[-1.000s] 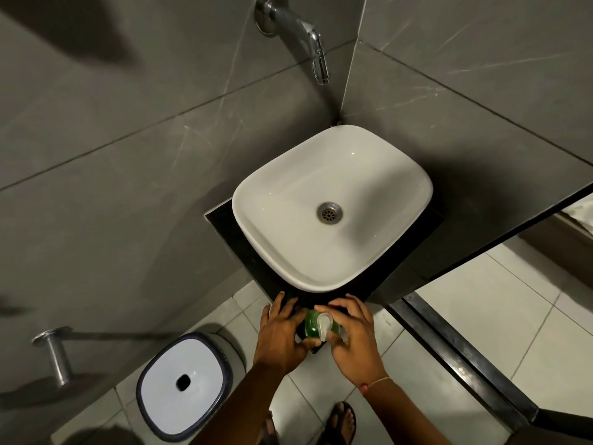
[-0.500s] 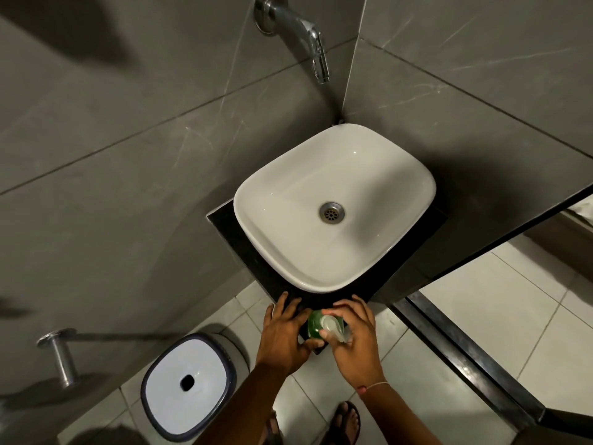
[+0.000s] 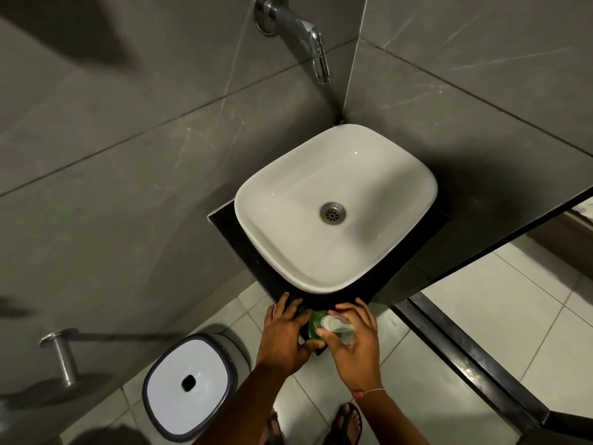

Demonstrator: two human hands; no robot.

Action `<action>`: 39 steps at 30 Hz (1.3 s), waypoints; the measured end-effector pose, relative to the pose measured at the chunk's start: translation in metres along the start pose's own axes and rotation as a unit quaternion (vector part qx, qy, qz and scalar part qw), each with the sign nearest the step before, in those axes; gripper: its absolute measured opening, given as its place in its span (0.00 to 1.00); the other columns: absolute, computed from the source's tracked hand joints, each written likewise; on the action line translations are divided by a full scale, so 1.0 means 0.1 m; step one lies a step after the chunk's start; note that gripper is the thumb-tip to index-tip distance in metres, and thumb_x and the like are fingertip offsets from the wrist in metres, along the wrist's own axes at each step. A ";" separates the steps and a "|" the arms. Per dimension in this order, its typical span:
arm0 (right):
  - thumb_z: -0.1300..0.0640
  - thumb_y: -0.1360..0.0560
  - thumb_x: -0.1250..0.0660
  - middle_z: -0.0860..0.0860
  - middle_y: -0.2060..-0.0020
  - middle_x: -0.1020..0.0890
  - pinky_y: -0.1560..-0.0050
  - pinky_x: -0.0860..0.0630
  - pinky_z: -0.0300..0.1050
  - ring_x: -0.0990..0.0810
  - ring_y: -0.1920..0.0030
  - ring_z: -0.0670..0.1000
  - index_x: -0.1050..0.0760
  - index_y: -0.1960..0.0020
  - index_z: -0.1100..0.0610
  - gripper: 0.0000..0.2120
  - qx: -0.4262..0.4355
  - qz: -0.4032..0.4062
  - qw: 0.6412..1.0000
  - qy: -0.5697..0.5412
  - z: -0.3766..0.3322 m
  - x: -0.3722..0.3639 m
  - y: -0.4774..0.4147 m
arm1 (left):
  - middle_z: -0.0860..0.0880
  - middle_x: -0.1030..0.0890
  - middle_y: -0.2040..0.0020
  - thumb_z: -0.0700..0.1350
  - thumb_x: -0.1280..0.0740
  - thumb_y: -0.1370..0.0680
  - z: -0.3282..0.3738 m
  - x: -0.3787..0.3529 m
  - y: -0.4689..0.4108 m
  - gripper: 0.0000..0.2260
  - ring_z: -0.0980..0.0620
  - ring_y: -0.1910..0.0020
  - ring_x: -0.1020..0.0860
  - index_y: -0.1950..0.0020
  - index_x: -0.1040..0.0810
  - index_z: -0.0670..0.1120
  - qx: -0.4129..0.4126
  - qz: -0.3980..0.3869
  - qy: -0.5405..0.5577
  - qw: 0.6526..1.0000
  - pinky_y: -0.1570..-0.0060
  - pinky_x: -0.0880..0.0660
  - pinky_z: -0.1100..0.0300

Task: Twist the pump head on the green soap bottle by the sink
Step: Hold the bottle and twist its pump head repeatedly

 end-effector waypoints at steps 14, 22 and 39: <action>0.54 0.29 0.31 0.49 0.39 0.23 0.30 0.43 0.69 0.41 0.29 0.44 0.22 0.44 0.50 0.14 0.079 -0.063 0.986 0.132 -0.13 0.04 -0.06 | 0.50 0.36 0.25 0.67 0.34 0.30 0.02 0.03 0.01 0.33 0.46 0.24 0.52 0.29 0.32 0.54 -0.010 0.005 0.000 1.000 0.27 0.52 0.44; 0.53 0.35 0.30 0.46 0.47 0.20 0.33 0.39 0.70 0.34 0.31 0.53 0.20 0.50 0.50 0.13 0.077 0.017 0.977 0.197 -0.21 0.03 0.03 | 0.49 0.35 0.26 0.67 0.34 0.30 0.00 0.01 0.00 0.32 0.45 0.24 0.51 0.30 0.31 0.54 -0.012 0.010 -0.009 1.000 0.27 0.51 0.43; 0.31 0.41 0.30 0.43 0.45 0.24 0.35 0.37 0.67 0.30 0.35 0.52 0.27 0.47 0.41 0.26 -0.028 0.055 0.994 0.091 -0.10 -0.02 0.16 | 0.49 0.34 0.27 0.57 0.34 0.29 -0.01 0.00 0.01 0.25 0.46 0.24 0.50 0.33 0.28 0.54 -0.010 0.028 -0.003 1.000 0.28 0.51 0.45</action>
Point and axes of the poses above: each hand's wrist, its own y-axis away from the middle knuckle, its own x-axis out of the back of the hand, z = x × y, the point moved 6 cm from there along -y, towards the middle knuckle
